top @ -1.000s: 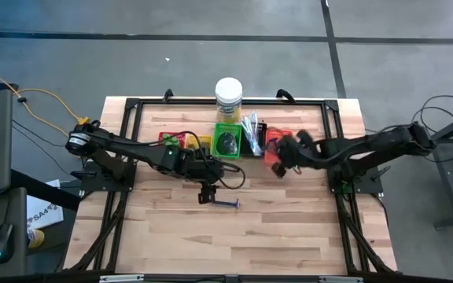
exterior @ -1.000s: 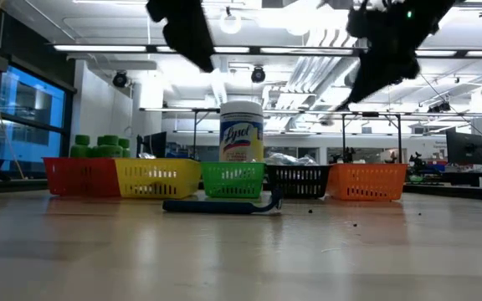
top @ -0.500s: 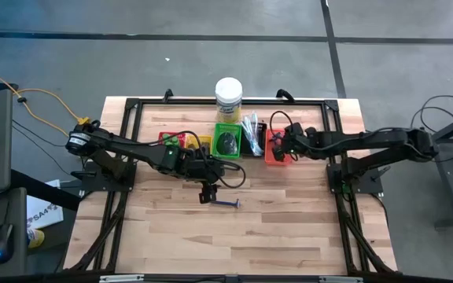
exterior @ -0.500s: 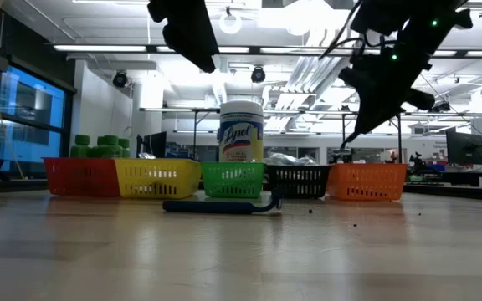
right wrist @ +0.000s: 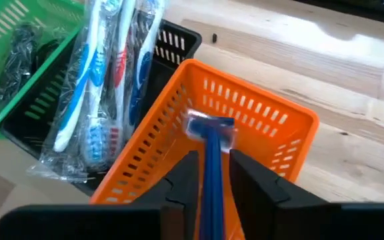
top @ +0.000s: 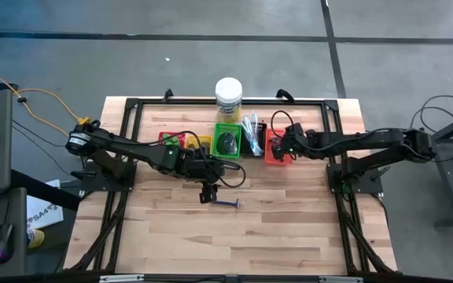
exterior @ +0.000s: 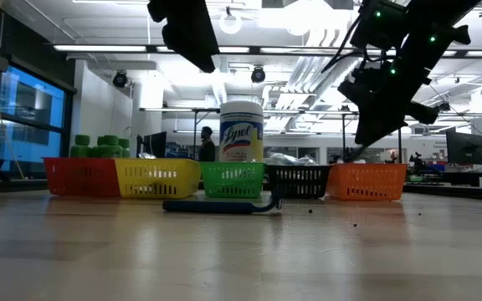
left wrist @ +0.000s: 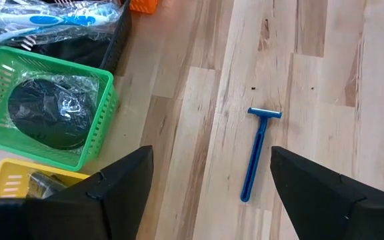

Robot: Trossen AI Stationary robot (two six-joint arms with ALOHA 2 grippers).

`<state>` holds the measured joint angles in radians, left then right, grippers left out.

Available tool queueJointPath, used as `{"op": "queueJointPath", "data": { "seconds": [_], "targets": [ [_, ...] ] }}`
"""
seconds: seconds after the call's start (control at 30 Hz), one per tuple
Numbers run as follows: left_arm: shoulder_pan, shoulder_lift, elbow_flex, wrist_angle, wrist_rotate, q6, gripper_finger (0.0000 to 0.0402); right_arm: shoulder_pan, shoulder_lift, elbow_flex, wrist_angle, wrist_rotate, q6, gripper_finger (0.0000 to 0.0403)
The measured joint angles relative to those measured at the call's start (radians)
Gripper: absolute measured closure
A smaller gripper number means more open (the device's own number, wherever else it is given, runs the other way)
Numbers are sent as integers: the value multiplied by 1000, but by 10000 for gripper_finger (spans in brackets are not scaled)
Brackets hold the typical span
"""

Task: Pick & Place Travel size toiletries
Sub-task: Put the blue razor into the orange bin

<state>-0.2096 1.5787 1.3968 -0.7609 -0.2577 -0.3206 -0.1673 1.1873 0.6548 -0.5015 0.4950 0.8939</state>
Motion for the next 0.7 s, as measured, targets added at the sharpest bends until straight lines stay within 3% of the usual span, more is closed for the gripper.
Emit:
{"op": "queueJointPath", "data": {
  "seconds": [0.33, 0.5, 0.7],
  "targets": [
    [0, 0, 0, 1, 0, -5, 113, 0, -10, 0, 27, -16, -1, 245],
    [0, 7, 0, -5, 0, -56, 113, 1, -59, 0, 46, -136, -7, 216],
    [0, 61, -1, -35, 25, -49, 113, 1, -122, 0, 45, -275, -75, 217]
  ]
}}
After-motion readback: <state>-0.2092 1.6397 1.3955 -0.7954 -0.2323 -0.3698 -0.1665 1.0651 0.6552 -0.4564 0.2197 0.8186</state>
